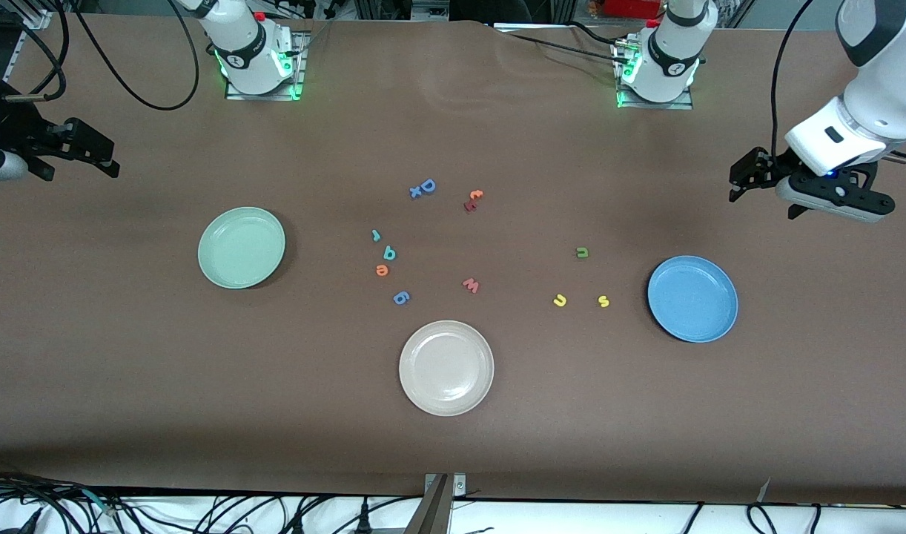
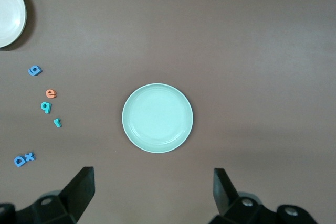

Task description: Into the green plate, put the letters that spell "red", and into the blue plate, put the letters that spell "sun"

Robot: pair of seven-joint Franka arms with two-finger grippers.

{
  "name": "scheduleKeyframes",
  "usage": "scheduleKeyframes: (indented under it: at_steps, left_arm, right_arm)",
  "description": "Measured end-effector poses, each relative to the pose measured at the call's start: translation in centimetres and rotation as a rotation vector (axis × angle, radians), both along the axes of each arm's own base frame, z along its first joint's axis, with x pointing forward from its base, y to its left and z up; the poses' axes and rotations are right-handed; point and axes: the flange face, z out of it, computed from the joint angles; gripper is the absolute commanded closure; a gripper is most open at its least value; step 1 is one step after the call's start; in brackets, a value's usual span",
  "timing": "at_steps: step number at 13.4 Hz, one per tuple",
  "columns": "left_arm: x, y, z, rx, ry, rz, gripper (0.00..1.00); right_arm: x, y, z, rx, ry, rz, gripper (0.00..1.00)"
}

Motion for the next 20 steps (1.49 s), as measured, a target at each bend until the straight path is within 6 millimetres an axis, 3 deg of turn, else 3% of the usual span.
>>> scheduleKeyframes:
  at_steps: [3,20]
  left_arm:
    - [-0.1,-0.9,0.1,0.023,-0.003,0.035,0.00]
    - [0.1,-0.2,0.7,0.032,-0.016,0.055,0.00]
  right_arm:
    - [0.0,0.0,0.0,0.000,-0.001,0.000,0.00]
    - [0.0,-1.3,0.4,0.002,-0.008,-0.030,0.00]
